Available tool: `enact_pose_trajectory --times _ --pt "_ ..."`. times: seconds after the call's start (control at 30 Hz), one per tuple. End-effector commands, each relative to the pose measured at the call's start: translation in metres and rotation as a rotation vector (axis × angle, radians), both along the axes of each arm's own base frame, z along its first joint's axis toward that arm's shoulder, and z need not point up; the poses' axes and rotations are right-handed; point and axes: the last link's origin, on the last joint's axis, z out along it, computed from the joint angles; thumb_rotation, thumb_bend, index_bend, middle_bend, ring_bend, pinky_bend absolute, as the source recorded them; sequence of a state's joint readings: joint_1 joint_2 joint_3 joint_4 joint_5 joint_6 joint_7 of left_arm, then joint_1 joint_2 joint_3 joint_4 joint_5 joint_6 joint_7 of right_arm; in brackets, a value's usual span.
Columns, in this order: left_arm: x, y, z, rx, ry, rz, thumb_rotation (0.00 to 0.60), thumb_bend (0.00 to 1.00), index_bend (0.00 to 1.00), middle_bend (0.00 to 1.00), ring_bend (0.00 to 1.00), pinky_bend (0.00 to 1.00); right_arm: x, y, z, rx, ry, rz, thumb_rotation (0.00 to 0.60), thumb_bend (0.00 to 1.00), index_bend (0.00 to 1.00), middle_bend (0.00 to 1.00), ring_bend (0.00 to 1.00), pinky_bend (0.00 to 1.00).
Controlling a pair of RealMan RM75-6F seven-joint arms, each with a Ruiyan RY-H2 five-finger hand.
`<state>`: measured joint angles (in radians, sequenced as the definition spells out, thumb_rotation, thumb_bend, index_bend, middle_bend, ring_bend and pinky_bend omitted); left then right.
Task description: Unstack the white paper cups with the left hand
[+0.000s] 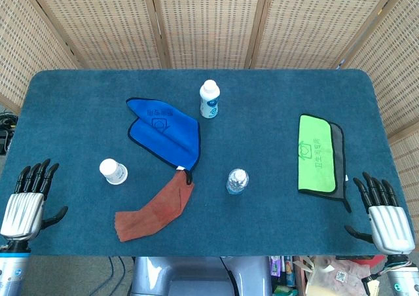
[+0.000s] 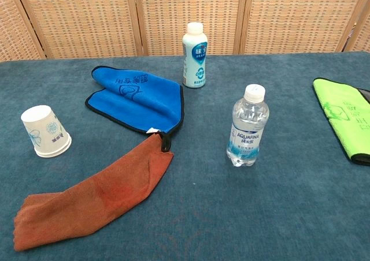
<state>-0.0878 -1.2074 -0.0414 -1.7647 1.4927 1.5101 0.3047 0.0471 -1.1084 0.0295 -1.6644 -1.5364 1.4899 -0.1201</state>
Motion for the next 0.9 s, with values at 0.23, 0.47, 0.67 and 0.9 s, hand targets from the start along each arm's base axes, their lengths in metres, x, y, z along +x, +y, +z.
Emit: enact_pose_trajectory --times 0.23,0.47,0.67,0.9 --pt "0.0 -0.001 0.0 -0.004 0.004 0.001 0.6 0.24 0.04 0.0 0.0 0.0 0.001 0.001 0.001 -0.005 -0.003 0.007 0.6 0.12 0.0 0.0 0.0 0.0" --pt "0.0 0.001 0.0 -0.006 0.002 -0.002 0.6 0.24 0.04 0.0 0.0 0.0 0.0 0.0 0.001 -0.009 -0.001 0.0 0.6 0.12 0.0 0.0 0.0 0.0" --pt "0.001 0.003 0.003 0.012 -0.003 0.003 0.6 0.24 0.07 0.0 0.0 0.0 0.0 0.0 0.0 -0.005 0.002 -0.001 0.6 0.12 0.0 0.0 0.0 0.0" --pt "0.01 0.018 0.007 0.001 -0.026 -0.004 0.6 0.24 0.15 0.0 0.0 0.0 0.0 0.0 0.001 -0.007 -0.004 -0.001 0.6 0.12 0.0 0.0 0.0 0.0"
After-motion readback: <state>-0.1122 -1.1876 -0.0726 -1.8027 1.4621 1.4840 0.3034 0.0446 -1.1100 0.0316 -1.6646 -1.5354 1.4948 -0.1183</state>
